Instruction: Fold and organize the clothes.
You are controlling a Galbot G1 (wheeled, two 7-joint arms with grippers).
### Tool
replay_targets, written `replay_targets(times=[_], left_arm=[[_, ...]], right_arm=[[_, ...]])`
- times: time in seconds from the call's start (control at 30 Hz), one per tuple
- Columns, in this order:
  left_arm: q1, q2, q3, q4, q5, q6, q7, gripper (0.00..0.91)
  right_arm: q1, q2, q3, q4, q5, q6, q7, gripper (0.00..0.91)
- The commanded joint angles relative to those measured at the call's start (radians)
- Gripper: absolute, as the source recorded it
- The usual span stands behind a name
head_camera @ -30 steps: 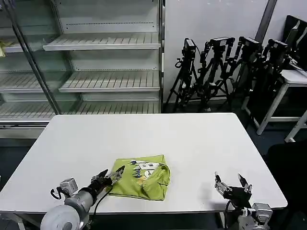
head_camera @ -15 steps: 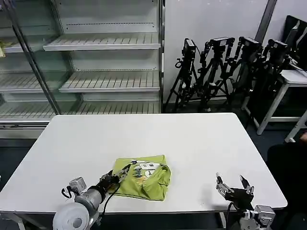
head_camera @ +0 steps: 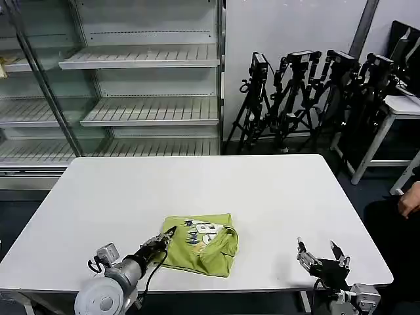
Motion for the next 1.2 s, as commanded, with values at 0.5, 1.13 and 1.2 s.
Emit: replay_targets(times=[0.5, 1.13, 1.2], left_arm=[[0.064, 0.102, -0.303, -0.125, -0.088, -0.009, -0.009, 0.04], [0.21, 0.535, -0.744, -0.159, 0.722, -0.02, 0.288, 0.05], [0.234, 0.51, -0.644, -0.178, 0.842, -0.048, 0.283, 0.05]], right_arm=[[0.002, -0.009, 0.019, 0.02, 0.029, -0.004, 0.002, 0.907], [0.1, -0.033, -0.025, -0.061, 0.064, -0.004, 0.001, 0.907], [0.098, -0.031, -0.02, -0.071, 0.063, 0.001, -0.001, 0.907]])
